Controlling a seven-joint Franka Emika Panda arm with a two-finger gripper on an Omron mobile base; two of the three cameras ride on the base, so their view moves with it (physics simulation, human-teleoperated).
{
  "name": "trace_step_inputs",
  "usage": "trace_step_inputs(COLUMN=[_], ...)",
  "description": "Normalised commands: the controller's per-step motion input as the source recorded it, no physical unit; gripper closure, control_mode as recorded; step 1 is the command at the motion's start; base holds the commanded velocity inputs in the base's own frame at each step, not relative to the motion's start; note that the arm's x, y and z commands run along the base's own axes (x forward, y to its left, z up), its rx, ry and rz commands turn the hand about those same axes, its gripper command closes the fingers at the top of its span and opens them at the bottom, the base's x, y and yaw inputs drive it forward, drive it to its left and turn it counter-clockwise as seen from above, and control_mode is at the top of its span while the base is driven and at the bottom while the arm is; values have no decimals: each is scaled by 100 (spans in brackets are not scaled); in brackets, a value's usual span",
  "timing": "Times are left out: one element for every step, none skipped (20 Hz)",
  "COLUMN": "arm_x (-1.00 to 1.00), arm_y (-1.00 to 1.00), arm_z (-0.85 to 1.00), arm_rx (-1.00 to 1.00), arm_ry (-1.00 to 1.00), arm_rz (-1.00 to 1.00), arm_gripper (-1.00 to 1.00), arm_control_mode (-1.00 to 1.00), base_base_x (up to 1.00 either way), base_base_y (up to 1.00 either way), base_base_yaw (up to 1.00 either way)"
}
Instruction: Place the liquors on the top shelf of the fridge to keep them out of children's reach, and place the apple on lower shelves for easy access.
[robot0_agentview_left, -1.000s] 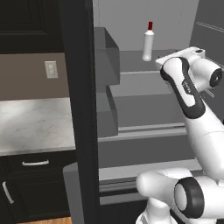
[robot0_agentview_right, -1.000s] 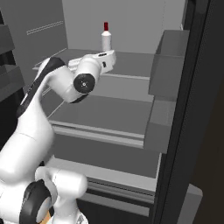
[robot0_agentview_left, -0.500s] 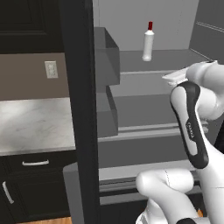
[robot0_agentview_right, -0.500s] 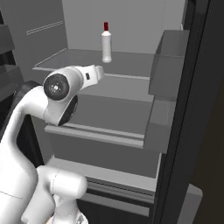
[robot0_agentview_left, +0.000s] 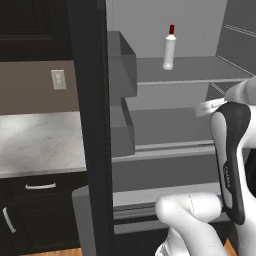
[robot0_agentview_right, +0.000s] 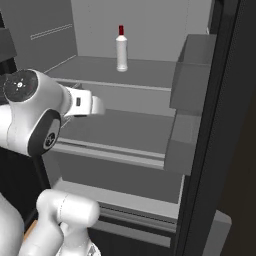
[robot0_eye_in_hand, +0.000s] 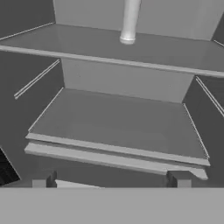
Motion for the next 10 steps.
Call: trace_step_inputs(arm_x=[-90, -91, -87, -79, -71, -64, -54, -54, -52, -50], arm_y=[3, 0, 0, 0, 0, 0, 0, 0, 0, 0], arm_z=[-9, -13, -19, -16, -14, -5, -4, -10, -14, -19], arm_rx=[-1, 0, 0, 0, 0, 0, 0, 0, 0, 0], arm_ry=[49, 46, 41, 32, 23, 8, 4, 3, 2, 3], arm_rz=[-11, -9, -7, -5, -5, -4, -4, -2, 0, 0], arm_gripper=[-100, -100, -100, -100, -100, -100, -100, -100, -100, -100], arm_control_mode=[-100, -100, -100, -100, -100, -100, -100, -100, -100, -100], base_base_x=[0, 0, 0, 0, 0, 0, 0, 0, 0, 0], base_base_y=[0, 0, 0, 0, 0, 0, 0, 0, 0, 0], base_base_yaw=[0, 0, 0, 0, 0, 0, 0, 0, 0, 0])
